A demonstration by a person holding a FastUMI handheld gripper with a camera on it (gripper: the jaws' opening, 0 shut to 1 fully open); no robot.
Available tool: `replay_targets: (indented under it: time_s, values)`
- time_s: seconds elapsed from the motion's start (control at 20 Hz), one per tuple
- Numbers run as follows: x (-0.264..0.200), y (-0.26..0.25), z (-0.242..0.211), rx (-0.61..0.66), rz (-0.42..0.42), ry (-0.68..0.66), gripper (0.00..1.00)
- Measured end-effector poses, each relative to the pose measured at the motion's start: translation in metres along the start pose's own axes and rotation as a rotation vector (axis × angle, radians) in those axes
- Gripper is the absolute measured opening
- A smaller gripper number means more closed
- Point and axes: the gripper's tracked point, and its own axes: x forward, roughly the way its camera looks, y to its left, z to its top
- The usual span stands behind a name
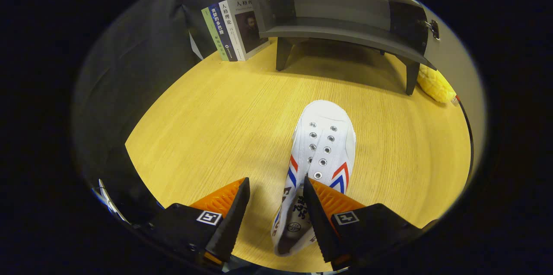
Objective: Open the shoe cabinet door, grab the shoes and put them into the shoe cabinet, then close the shoe cabinet door.
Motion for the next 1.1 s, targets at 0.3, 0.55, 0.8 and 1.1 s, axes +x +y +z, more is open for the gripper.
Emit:
replay_targets:
  time_s: [0.3, 0.55, 0.8, 1.1]
  values:
    - [0.014, -0.021, 0.003, 0.087, -0.119, -0.004, 0.53]
    - [0.012, -0.017, 0.004, 0.134, -0.055, -0.032, 0.02]
    - [-0.003, -0.013, 0.020, 0.141, -0.014, -0.135, 0.01]
    - [-0.031, 0.005, 0.051, 0.254, 0.170, -0.250, 0.01]
